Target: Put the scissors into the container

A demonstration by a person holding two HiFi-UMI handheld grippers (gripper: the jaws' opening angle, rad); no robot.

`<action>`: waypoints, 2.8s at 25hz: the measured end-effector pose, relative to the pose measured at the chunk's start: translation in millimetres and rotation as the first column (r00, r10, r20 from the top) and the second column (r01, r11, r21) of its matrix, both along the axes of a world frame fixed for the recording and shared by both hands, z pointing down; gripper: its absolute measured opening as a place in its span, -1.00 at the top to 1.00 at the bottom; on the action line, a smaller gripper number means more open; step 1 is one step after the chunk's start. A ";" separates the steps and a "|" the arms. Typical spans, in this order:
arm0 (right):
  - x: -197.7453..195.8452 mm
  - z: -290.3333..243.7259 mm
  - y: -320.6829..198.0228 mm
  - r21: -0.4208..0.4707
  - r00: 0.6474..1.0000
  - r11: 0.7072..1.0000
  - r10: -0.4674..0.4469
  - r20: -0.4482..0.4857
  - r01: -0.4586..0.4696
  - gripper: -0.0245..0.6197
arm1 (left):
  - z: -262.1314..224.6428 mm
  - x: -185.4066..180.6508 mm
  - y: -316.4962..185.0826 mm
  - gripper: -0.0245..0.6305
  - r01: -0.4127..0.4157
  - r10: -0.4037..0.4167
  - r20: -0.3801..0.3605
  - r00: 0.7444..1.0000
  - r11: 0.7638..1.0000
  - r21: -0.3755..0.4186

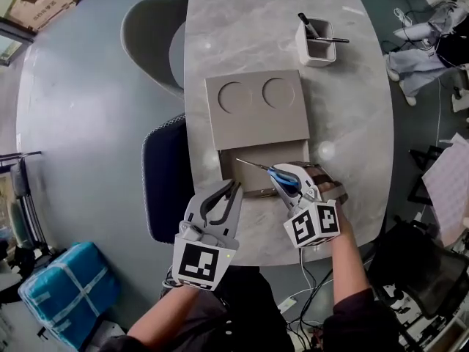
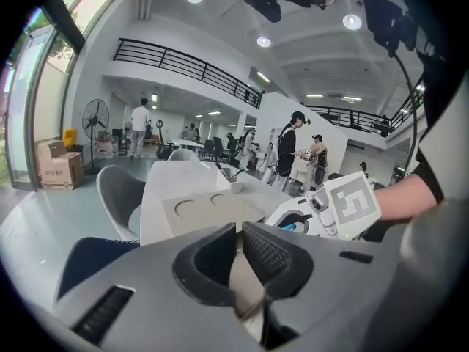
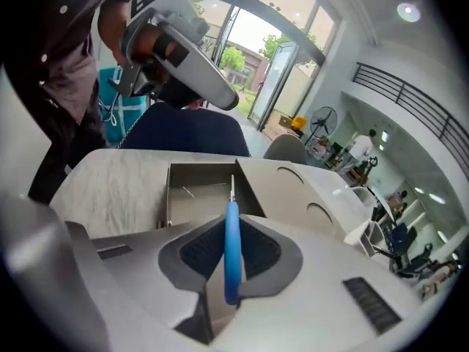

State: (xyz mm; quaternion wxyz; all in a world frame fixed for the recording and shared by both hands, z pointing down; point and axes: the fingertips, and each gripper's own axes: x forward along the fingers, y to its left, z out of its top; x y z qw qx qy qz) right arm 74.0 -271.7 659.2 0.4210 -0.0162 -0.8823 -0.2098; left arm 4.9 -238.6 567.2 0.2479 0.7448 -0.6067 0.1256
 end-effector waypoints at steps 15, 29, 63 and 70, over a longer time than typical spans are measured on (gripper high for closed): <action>-11.8 41.0 -10.2 0.126 0.987 0.979 -0.156 -0.039 0.160 0.79 | 49.3 8.4 -2.3 0.81 0.025 -0.025 -0.005 1.000 0.999 -0.048; -2.5 56.5 -2.0 -0.063 0.982 0.991 -0.122 -0.146 0.114 0.49 | 57.3 14.6 -2.5 0.81 0.028 -0.028 -0.004 1.000 0.998 -0.063; -14.3 25.1 -12.9 -0.107 0.995 0.992 0.060 -0.085 -0.069 0.93 | 46.0 20.6 -3.9 0.82 -0.016 0.017 0.024 1.000 0.999 -0.050; -16.4 -31.7 -17.7 -0.111 0.990 0.984 0.138 -0.012 -0.138 0.93 | 16.2 18.5 -4.6 0.85 -0.033 0.034 0.017 0.999 0.999 -0.019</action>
